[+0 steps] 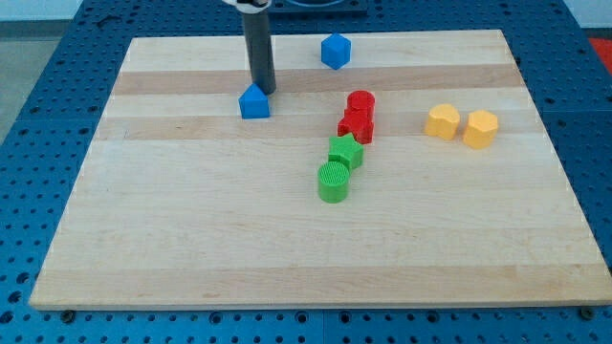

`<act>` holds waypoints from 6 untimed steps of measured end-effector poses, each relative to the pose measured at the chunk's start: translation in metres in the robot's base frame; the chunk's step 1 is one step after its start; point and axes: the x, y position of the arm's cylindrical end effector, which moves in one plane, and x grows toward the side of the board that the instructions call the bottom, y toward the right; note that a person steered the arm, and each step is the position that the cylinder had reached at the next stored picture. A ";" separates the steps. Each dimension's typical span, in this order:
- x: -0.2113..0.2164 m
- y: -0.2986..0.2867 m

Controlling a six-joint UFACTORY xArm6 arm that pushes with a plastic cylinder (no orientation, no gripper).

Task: Move the blue triangle towards the center left of the board

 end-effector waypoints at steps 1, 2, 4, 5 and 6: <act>0.003 0.014; 0.003 0.019; 0.010 -0.003; 0.016 -0.035; 0.035 -0.052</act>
